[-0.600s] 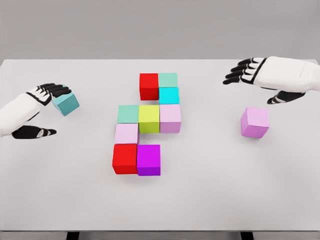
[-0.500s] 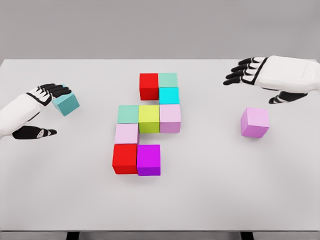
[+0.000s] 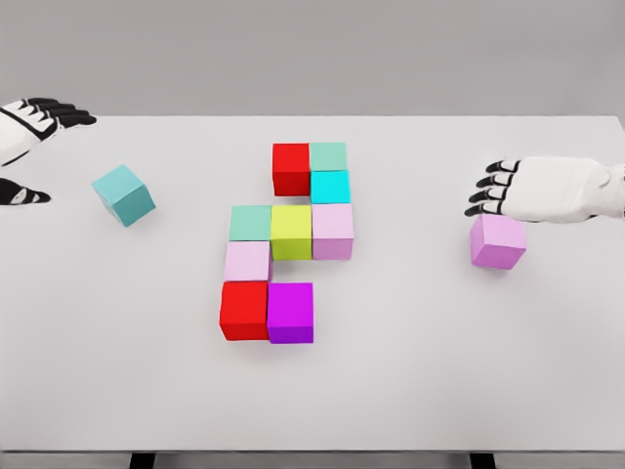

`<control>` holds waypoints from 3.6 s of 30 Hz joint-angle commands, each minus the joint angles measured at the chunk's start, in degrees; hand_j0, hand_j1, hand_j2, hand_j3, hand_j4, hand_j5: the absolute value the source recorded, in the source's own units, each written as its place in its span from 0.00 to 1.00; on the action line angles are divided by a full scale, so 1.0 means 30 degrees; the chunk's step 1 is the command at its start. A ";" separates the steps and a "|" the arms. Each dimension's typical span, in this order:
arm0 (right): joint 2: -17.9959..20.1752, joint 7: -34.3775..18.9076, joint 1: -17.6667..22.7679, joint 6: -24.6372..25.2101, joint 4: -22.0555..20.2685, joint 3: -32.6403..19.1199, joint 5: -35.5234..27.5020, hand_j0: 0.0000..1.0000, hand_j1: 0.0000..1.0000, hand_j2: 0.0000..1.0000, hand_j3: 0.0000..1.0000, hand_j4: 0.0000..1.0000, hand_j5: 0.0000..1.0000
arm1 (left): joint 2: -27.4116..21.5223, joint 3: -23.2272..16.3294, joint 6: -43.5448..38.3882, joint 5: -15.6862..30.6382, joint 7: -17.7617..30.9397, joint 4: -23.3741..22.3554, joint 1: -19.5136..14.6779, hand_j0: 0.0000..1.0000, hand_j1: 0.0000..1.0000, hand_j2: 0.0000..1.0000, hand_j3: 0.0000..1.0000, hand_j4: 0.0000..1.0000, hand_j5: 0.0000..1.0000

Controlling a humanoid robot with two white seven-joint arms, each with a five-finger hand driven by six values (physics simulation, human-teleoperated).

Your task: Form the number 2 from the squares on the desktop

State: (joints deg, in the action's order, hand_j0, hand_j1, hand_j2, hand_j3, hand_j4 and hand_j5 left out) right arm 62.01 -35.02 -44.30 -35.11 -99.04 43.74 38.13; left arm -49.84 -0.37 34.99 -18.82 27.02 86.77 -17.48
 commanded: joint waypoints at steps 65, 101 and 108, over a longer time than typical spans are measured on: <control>-0.3736 0.0005 -0.0526 0.0036 -0.0503 0.2735 -0.3835 0.58 0.58 0.58 0.58 0.58 0.58 | 0.5217 -1.0452 0.0002 -0.6940 0.2661 -1.3073 -1.0288 0.96 0.96 0.96 0.96 0.96 0.96; -0.5964 0.0005 -0.0995 0.0036 -0.0502 0.4728 -0.5504 0.61 0.61 0.61 0.61 0.61 0.61 | 0.5716 -1.0130 0.0002 -0.5358 0.2661 -1.2927 -1.0317 0.52 0.52 0.52 0.52 0.52 0.52; -0.5934 0.0005 -0.0966 0.0036 -0.0503 0.4904 -0.5534 0.62 0.62 0.62 0.62 0.62 0.62 | 0.6594 -1.0101 0.0002 -0.4655 0.2661 -1.2839 -1.0347 0.52 0.52 0.52 0.52 0.52 0.52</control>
State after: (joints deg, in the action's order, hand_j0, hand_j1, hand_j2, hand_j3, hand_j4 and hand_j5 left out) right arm 44.16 -35.03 -47.20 -35.16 -100.53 58.28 21.91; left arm -31.02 -30.81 35.17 -33.70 35.04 48.21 -48.52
